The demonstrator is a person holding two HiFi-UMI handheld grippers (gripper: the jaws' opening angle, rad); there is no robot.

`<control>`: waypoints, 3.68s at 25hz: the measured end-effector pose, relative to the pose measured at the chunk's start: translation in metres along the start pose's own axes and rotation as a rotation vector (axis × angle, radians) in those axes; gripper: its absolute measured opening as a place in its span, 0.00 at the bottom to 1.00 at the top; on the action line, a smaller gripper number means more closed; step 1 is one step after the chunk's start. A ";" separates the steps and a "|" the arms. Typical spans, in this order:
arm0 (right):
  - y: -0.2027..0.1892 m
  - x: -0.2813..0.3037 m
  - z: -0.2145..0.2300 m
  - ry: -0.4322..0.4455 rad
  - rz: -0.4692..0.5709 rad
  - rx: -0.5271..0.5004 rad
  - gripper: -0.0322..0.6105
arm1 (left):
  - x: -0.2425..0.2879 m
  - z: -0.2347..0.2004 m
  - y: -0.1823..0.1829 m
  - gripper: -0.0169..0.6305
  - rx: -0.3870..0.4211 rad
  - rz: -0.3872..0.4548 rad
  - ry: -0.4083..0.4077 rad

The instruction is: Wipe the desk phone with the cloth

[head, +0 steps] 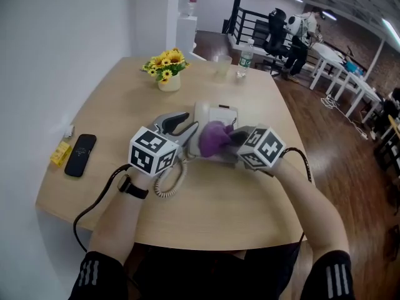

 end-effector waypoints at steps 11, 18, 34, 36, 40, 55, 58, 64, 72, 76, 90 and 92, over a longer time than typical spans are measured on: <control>0.014 -0.032 -0.005 0.016 0.099 0.052 0.17 | 0.001 0.001 -0.001 0.23 0.004 -0.002 -0.003; 0.071 0.012 0.088 -0.175 0.126 0.241 0.17 | 0.000 -0.002 -0.002 0.23 -0.002 0.000 0.001; 0.041 0.047 0.054 -0.099 0.010 0.232 0.17 | -0.003 -0.002 0.002 0.23 -0.003 0.013 0.006; 0.036 0.038 0.037 -0.080 0.019 0.204 0.17 | -0.003 -0.003 0.002 0.23 -0.002 0.011 0.008; 0.029 0.023 0.000 -0.043 0.033 0.129 0.17 | -0.003 -0.004 -0.001 0.23 -0.002 0.007 0.010; 0.006 -0.012 -0.057 -0.021 0.074 -0.077 0.17 | 0.000 -0.002 -0.002 0.23 0.003 -0.007 0.007; -0.004 -0.019 -0.051 -0.039 0.073 -0.065 0.17 | 0.000 -0.001 -0.002 0.23 0.001 -0.010 0.004; -0.033 -0.039 -0.029 -0.073 0.063 0.008 0.17 | 0.003 0.002 -0.001 0.23 0.009 -0.014 -0.005; -0.067 -0.059 -0.004 -0.125 0.053 0.109 0.17 | 0.006 0.007 -0.002 0.23 0.023 -0.025 -0.018; -0.066 -0.072 0.017 -0.170 0.111 0.201 0.17 | 0.007 0.008 -0.003 0.23 0.024 -0.025 -0.019; -0.072 -0.099 0.090 -0.356 0.408 0.569 0.17 | 0.010 0.011 -0.004 0.23 0.028 -0.034 -0.031; -0.078 -0.097 0.089 -0.358 0.427 0.587 0.17 | 0.010 0.011 -0.005 0.23 0.026 -0.038 -0.032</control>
Point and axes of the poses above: the fingertips, and each gripper's own axes: x forward along the fingers, z to its right, y out of its top, the point moved 3 cm from there along -x, backward along the fingers, and after that the axes turned 14 degrees about -y, right-handed, at the moved point
